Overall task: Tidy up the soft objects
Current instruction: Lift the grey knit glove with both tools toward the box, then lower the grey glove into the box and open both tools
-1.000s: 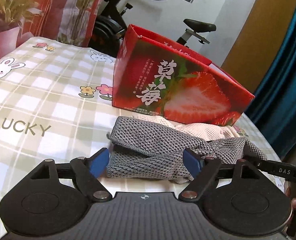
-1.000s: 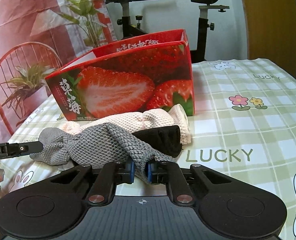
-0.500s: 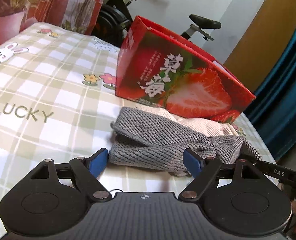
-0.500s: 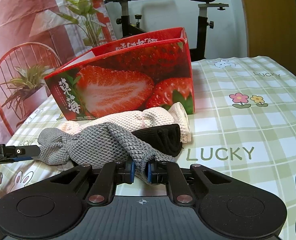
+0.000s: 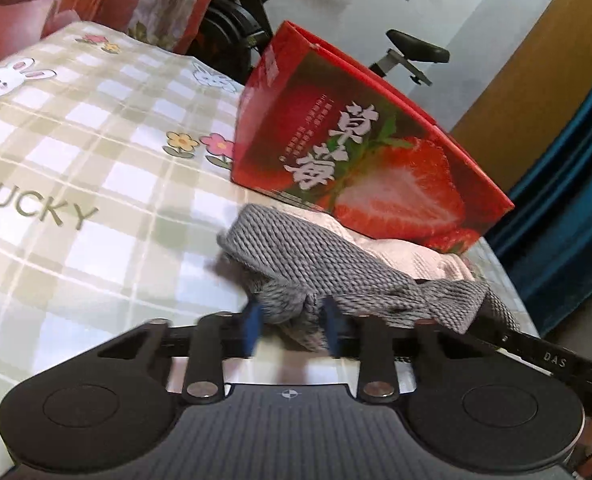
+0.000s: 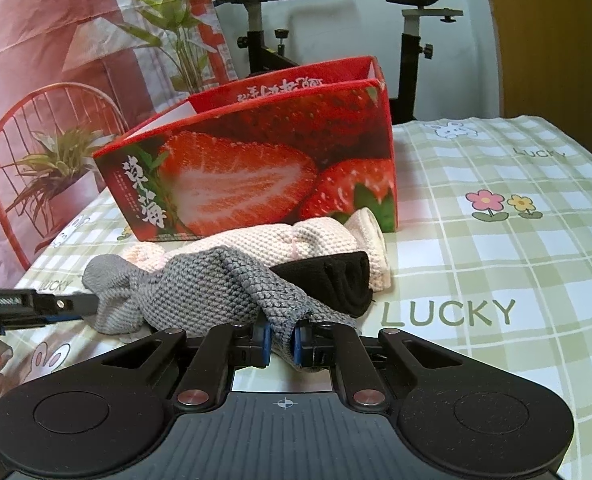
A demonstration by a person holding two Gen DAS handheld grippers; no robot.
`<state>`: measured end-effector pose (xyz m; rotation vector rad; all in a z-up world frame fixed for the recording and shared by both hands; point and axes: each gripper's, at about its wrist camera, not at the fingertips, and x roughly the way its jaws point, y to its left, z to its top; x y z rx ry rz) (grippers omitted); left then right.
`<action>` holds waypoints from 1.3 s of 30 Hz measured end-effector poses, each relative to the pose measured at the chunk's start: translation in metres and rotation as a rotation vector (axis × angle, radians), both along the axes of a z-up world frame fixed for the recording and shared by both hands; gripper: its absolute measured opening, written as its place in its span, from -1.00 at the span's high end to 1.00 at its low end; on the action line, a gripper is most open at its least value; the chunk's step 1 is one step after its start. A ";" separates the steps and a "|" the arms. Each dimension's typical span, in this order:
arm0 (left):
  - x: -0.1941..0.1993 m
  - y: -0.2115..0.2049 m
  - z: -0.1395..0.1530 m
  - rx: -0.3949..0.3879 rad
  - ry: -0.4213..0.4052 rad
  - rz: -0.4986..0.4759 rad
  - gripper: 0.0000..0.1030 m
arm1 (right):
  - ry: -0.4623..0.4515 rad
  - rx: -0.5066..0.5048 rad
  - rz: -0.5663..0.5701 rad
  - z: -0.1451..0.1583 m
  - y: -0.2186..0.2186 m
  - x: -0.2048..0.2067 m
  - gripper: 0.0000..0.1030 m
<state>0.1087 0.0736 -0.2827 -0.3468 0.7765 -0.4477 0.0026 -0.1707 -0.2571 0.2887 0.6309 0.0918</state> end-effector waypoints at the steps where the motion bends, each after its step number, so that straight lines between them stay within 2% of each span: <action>1: -0.002 0.000 0.001 0.006 -0.014 -0.004 0.55 | -0.004 -0.001 0.002 0.002 0.000 0.000 0.84; 2: -0.003 -0.001 0.004 0.012 -0.032 -0.008 0.65 | -0.010 -0.002 0.004 0.004 0.000 0.000 0.84; 5: -0.010 -0.002 0.017 0.022 -0.095 -0.006 0.69 | -0.040 0.001 0.014 0.015 0.000 -0.003 0.86; 15: -0.025 -0.010 0.073 0.030 -0.290 -0.007 0.72 | -0.171 -0.011 0.058 0.068 0.000 0.000 0.87; 24: 0.003 -0.027 0.123 0.041 -0.398 -0.044 0.72 | -0.261 -0.049 0.090 0.120 -0.009 0.038 0.88; 31: 0.050 -0.049 0.142 0.088 -0.405 -0.080 0.72 | -0.277 -0.106 0.093 0.142 -0.023 0.090 0.88; 36: 0.078 -0.064 0.139 0.167 -0.375 -0.106 0.72 | -0.235 -0.152 0.092 0.133 -0.031 0.124 0.88; 39: 0.093 -0.072 0.133 0.198 -0.322 -0.130 0.71 | -0.187 -0.168 0.103 0.123 -0.032 0.140 0.88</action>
